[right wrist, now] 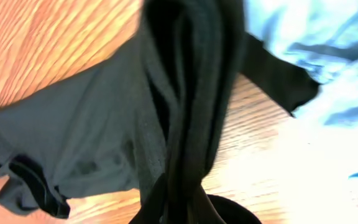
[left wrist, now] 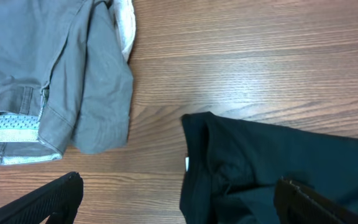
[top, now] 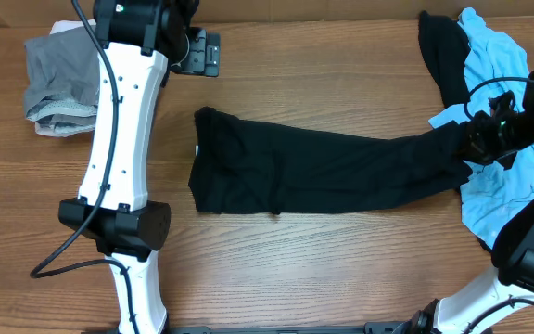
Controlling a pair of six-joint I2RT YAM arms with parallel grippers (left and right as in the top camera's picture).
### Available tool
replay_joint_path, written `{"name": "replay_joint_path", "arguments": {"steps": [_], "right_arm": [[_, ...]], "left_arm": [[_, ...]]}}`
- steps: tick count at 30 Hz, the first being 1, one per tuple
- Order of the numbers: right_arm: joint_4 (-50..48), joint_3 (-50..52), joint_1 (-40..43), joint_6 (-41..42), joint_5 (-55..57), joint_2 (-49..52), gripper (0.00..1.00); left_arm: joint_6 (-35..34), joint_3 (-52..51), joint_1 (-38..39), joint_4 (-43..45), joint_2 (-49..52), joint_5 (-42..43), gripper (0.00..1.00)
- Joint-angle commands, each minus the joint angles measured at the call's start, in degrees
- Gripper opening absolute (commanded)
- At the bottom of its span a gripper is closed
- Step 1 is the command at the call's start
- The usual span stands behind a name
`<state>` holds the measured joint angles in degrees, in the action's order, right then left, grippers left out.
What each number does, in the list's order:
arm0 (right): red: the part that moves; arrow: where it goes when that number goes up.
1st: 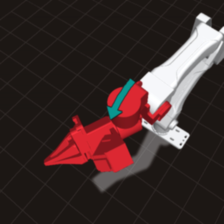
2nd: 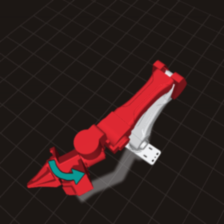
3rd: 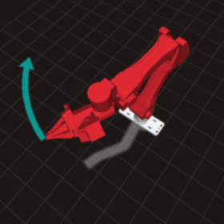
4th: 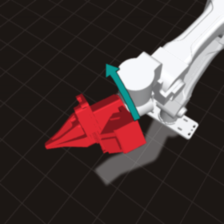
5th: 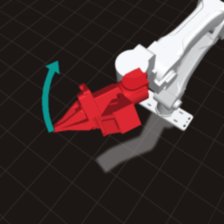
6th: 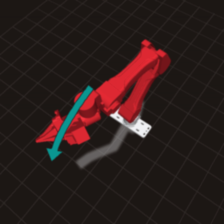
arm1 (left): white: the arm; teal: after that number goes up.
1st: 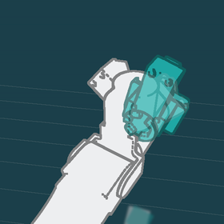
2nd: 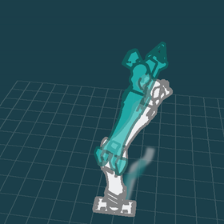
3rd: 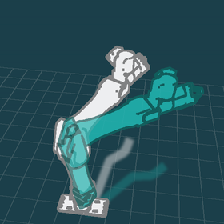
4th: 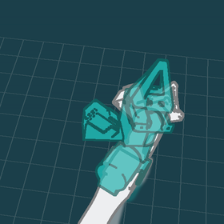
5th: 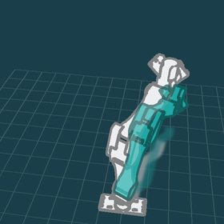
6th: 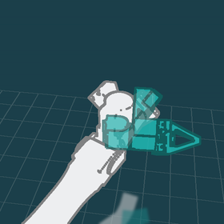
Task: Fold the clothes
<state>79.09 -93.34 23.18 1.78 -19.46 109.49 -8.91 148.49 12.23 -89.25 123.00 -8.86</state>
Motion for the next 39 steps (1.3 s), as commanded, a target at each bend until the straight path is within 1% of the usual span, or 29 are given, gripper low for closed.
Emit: {"name": "replay_joint_path", "arguments": {"steps": [1,5,11,17,20,22,31,32,33,34,35,39], "right_arm": [[0.13,-1.66,-3.56,-2.23,-2.56,-1.81,0.04],[0.31,-1.62,-9.07,-2.23,-2.54,-1.81,0.04],[0.24,-1.51,-20.35,-1.49,-2.51,-1.81,0.04],[-3.41,-0.7,-30.99,3.93,0.37,-1.79,0.04],[-5.18,-0.04,-34.45,4.76,0.79,-1.46,0.04],[-5.77,0.11,-36.41,6.71,1.42,-0.92,0.04],[-7.87,0.13,-42.69,8.79,1.38,2.01,0.04],[-8.28,0.13,-43.41,8.96,1.38,2.19,0.07],[-8.68,0.13,-44.09,9.14,1.38,2.21,0.13],[-9.05,0.13,-44.74,9.22,1.38,2.21,0.22],[-9.25,0.13,-45.44,9.2,1.38,2.21,0.29],[-8.76,0.02,-47.19,9.14,1.22,2.19,0.46]], "left_arm": [[-0.55,0.5,-0.44,0.48,-0.48,-0.66,1.0],[-0.57,0.5,-0.44,1.38,-0.48,-0.55,1.0],[-0.59,0.5,-0.44,1.64,-0.48,-0.5,1.0],[-0.59,0.5,-0.44,1.44,-0.48,-0.2,1.0],[-0.57,0.5,-0.44,1.25,-0.48,-0.11,1.0],[-0.57,0.5,-0.44,1.2,-0.48,-0.11,1.0],[-0.55,0.5,-0.44,1.25,-0.48,-0.11,1.0],[-0.55,0.5,-0.44,1.25,-0.48,-0.11,1.0],[-0.55,0.5,-0.44,1.25,-0.48,-0.11,1.0],[-0.57,0.5,-0.44,1.25,-0.48,-0.11,1.0],[-0.57,0.5,-0.44,1.22,-0.48,-0.11,1.0],[-0.57,0.5,-0.44,0.83,-0.48,0.15,1.0]]}}
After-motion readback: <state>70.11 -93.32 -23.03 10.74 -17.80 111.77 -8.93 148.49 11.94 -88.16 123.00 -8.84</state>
